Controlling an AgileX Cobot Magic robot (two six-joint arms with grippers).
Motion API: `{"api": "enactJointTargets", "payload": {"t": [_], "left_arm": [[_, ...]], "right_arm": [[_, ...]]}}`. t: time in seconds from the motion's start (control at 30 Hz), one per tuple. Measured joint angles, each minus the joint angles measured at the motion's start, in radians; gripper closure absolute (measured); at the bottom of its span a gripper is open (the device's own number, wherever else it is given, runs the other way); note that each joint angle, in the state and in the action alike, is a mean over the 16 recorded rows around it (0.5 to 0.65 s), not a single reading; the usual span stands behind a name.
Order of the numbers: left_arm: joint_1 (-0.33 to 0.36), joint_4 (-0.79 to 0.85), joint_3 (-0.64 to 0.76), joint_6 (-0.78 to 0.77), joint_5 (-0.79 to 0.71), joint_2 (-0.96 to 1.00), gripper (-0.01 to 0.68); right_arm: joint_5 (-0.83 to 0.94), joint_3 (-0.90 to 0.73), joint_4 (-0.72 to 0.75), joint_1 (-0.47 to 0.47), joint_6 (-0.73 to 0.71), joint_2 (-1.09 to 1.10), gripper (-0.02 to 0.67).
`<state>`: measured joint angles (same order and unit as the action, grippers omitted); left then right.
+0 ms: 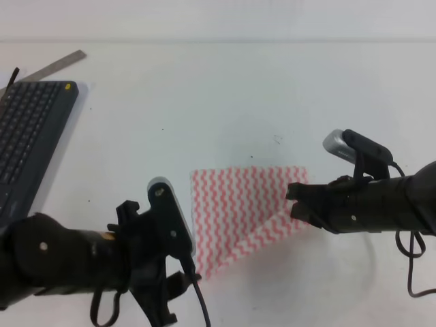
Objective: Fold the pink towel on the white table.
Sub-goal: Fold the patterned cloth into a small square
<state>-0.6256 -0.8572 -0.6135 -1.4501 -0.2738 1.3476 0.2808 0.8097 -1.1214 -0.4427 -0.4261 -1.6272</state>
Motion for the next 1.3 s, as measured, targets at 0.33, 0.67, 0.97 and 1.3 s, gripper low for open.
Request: {"api": "enactJointTargets", "payload": {"t": [0.33, 0.67, 0.97, 1.3], "left_arm": [[-0.003, -0.009, 0.0, -0.114, 0.005, 0.065, 0.278], [-0.034, -0.062, 0.0, -0.254, 0.06, 0.107, 0.278], [-0.052, -0.128, -0.001, -0.285, 0.142, 0.176, 0.278], [-0.052, -0.153, -0.023, -0.287, 0.19, 0.242, 0.277]], "right_arm": [[-0.025, 0.0, -0.022, 0.0, -0.001, 0.0, 0.663], [-0.039, 0.0, -0.026, 0.0, -0.001, 0.001, 0.664], [-0.043, 0.0, -0.026, 0.0, -0.001, 0.002, 0.664], [-0.043, 0.0, -0.026, 0.0, -0.001, 0.002, 0.664]]}}
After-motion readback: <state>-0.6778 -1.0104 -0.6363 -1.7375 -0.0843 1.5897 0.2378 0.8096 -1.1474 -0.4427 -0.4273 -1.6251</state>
